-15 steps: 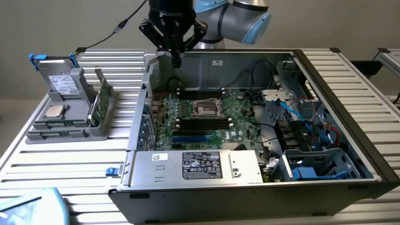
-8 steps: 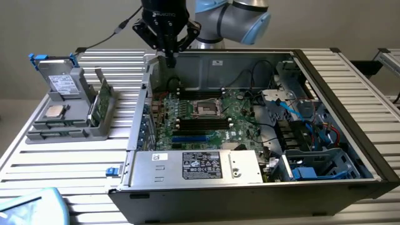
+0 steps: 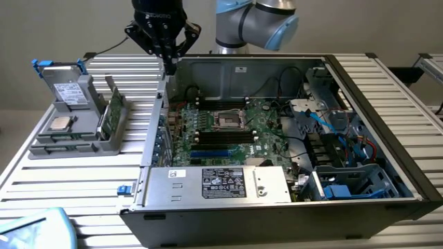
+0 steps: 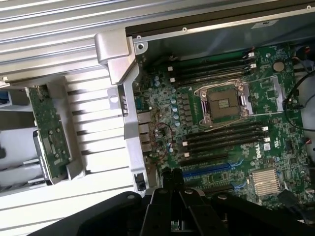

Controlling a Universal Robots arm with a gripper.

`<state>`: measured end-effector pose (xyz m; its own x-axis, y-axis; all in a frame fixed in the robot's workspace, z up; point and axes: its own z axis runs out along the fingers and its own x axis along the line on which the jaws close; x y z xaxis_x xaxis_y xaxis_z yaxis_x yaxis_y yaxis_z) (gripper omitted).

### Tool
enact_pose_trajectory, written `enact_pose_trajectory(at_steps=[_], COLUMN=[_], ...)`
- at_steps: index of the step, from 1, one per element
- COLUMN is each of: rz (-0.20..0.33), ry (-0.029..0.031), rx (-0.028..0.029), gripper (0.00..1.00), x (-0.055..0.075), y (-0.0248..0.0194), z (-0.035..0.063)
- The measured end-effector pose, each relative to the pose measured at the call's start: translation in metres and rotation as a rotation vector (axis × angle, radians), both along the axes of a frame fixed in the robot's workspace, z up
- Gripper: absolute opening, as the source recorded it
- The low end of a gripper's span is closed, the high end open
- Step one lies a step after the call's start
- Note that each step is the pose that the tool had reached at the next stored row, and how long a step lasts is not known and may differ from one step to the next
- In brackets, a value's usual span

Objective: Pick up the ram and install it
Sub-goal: 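Reach for the ram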

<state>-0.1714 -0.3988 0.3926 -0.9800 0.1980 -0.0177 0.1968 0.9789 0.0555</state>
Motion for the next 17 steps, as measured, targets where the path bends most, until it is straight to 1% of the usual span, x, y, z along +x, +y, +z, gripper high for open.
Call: enact_pose_trajectory(at_steps=[11,17], rz=[0.000,0.000], ry=[0.0000,0.0000], rx=[0.0025,0.0027], gripper=[0.11,0.11], x=[-0.050,-0.077], y=[-0.0002,-0.0003], z=[0.0000,0.0000])
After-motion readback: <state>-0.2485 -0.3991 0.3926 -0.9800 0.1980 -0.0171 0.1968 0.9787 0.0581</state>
